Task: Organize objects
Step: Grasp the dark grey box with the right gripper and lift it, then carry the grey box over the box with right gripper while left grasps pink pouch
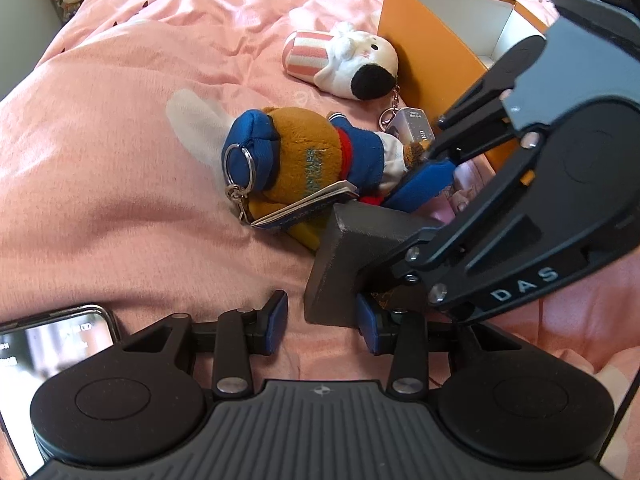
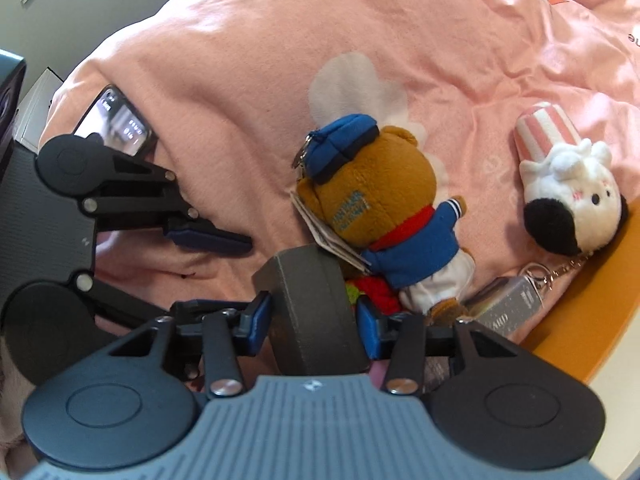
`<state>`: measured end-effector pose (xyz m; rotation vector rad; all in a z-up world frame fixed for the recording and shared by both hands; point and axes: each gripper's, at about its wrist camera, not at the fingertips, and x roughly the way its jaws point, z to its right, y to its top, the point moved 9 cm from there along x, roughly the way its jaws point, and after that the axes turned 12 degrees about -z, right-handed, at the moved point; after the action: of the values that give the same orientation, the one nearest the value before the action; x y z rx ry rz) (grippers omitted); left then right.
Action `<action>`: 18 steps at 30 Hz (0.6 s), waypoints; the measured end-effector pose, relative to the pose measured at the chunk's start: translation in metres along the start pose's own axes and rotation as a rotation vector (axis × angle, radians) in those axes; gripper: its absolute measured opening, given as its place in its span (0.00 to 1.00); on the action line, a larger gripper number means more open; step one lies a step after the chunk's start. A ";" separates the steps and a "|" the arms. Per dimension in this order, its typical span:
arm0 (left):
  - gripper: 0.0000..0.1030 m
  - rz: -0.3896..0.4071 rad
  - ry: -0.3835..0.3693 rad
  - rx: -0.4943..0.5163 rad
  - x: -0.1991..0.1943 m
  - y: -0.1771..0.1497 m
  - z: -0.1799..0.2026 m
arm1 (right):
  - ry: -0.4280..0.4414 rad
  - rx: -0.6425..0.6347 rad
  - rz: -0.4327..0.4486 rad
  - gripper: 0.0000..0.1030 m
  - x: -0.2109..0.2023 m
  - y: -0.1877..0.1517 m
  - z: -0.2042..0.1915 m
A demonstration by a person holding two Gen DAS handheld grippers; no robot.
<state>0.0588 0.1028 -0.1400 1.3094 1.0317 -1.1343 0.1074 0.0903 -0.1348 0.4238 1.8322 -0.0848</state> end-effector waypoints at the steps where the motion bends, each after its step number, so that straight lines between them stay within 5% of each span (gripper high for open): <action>1: 0.46 0.004 0.000 -0.003 -0.002 -0.001 0.000 | -0.006 -0.004 0.004 0.41 -0.003 -0.002 -0.002; 9: 0.42 0.098 -0.026 0.000 -0.036 0.001 0.011 | -0.065 0.063 0.114 0.37 -0.049 -0.025 0.001; 18: 0.43 0.167 -0.117 0.025 -0.062 0.050 0.041 | -0.183 0.218 0.343 0.37 -0.120 -0.061 0.023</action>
<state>0.0943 0.0606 -0.0697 1.3080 0.8097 -1.0857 0.1369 -0.0022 -0.0383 0.8500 1.5537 -0.0843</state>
